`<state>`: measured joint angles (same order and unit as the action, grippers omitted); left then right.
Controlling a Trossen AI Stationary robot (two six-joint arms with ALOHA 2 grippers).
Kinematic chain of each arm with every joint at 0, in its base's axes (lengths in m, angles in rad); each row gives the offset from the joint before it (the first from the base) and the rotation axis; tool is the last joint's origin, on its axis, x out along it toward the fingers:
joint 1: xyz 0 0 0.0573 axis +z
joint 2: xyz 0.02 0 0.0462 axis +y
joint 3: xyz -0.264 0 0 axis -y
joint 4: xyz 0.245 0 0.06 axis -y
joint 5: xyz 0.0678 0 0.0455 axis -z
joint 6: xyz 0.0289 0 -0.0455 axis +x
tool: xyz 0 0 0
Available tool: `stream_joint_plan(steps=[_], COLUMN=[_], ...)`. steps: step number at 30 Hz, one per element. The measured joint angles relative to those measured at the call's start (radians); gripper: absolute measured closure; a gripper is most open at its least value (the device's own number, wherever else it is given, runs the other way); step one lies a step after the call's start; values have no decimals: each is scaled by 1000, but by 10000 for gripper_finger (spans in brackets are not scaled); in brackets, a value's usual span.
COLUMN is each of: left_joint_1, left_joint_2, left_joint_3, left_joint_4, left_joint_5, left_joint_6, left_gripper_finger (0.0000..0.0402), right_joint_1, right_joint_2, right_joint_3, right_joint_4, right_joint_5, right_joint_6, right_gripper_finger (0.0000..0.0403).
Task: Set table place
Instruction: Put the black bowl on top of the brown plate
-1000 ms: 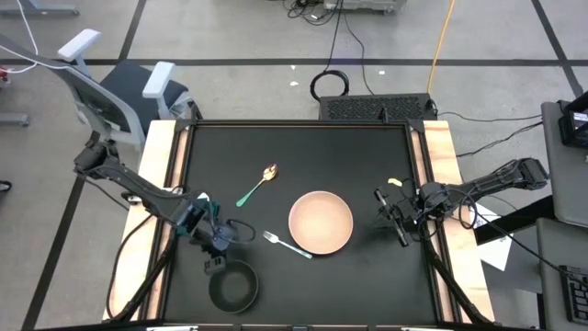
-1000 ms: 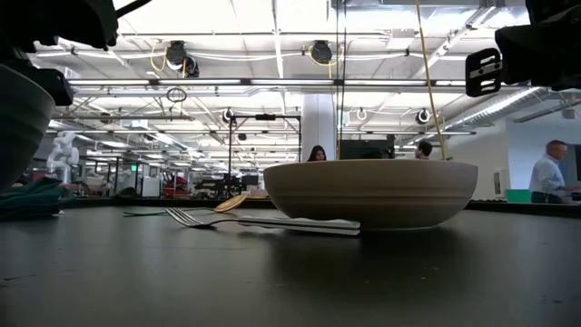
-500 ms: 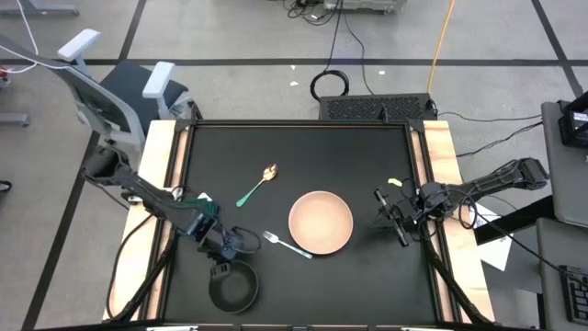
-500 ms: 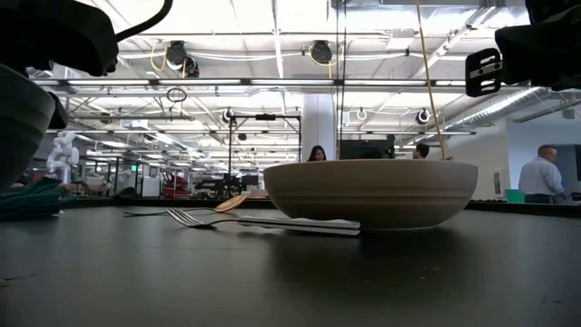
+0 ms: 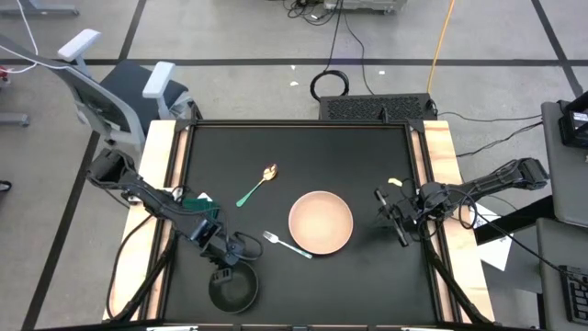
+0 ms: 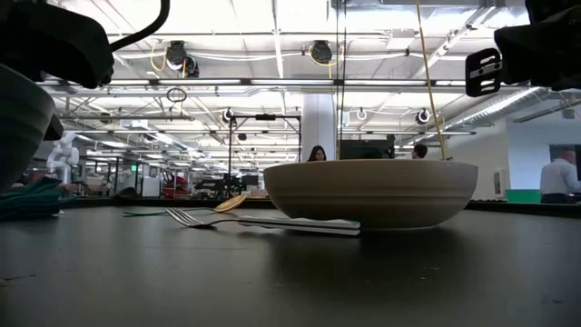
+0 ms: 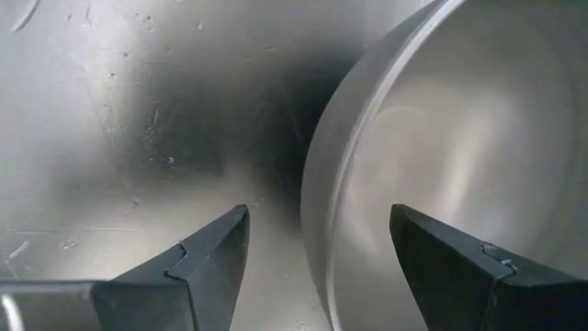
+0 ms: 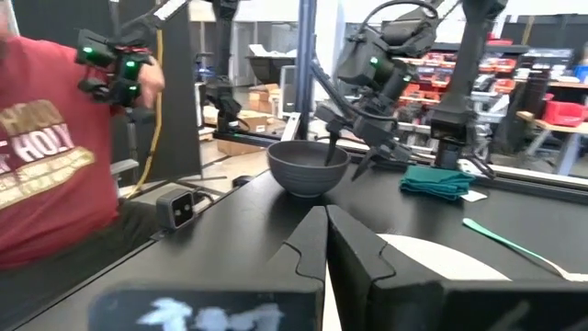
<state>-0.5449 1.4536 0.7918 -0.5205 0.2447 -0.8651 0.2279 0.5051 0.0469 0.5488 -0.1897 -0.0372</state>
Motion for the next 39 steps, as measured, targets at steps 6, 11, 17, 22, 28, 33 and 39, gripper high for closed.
stream_joint_plan(steps=[6, 11, 17, 22, 28, 33, 39], left_joint_1=[0, 6, 22, 23, 24, 47, 82], left_joint_2=[0, 0, 0, 0, 0, 0, 0], left_joint_3=[0, 0, 0, 0, 0, 0, 69], left_joint_4=[0, -1, -1, -1, -1, -1, -63], left_joint_5=[-6, -6, 4, 36, 72, 73, 64], left_joint_6=[25, 25, 30, 85, 132, 154, 260], left_gripper_finger=[150, 220, 309, 359, 392, 389, 390], right_joint_1=[0, 0, 0, 0, 0, 0, 0], right_joint_2=[0, 0, 0, 0, 0, 0, 0], right_joint_3=[0, 0, 0, 0, 0, 0, 0], right_joint_4=[0, 0, 0, 0, 0, 0, 0], right_joint_5=[40, 40, 40, 40, 40, 40, 40], right_joint_6=[0, 0, 7, 8, 8, 8, 8], right_gripper_finger=[403, 403, 403, 403, 403, 403, 403])
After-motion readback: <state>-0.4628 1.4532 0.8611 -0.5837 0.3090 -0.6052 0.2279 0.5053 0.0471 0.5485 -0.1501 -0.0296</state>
